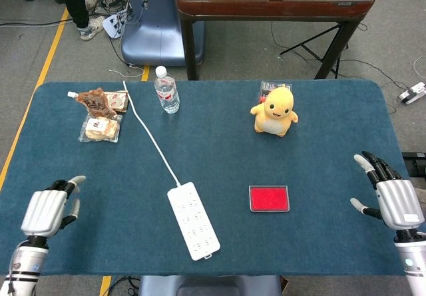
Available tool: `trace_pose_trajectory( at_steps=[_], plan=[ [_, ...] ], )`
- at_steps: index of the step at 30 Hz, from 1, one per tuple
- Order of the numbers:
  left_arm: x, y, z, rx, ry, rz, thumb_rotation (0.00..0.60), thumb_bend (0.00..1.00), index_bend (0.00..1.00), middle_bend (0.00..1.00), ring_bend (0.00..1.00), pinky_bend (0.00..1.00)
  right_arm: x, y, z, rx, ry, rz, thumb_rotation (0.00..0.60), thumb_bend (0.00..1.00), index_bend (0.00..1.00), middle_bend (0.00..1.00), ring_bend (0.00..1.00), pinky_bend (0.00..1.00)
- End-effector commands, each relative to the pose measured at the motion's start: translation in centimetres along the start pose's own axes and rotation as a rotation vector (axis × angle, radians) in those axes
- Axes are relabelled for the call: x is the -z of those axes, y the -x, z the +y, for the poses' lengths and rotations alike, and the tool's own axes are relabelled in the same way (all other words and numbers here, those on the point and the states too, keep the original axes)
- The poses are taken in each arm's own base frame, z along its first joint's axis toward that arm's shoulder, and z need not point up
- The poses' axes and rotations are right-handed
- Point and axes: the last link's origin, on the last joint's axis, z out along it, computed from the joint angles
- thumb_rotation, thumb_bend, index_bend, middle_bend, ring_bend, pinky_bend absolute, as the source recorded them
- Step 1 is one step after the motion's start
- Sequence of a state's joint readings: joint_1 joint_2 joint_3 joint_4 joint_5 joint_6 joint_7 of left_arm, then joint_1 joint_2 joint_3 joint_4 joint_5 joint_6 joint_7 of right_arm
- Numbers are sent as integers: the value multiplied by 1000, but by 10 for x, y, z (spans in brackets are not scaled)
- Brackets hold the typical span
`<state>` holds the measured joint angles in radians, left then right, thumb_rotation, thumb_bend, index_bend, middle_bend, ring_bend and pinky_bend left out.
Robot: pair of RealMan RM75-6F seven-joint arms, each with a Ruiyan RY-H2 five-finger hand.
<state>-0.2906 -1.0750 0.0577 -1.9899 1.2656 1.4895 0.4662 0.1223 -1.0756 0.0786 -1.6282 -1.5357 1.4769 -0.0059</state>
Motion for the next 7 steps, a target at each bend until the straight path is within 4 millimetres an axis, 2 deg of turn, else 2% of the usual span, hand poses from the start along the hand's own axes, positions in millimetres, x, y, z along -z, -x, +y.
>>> trace_pose_trajectory(
  at_steps=[1,7],
  plan=[
    [11,1,-14,-27,-74,2,600,577,314,400,280,506,1,0,1,-2,3,1,600,20,144,115,137,362],
    [23,5,-28,-53,-151,38,600,577,332,400,280,506,5,1,4,-10,13,4,600,20,158,115,137,362]
  ],
)
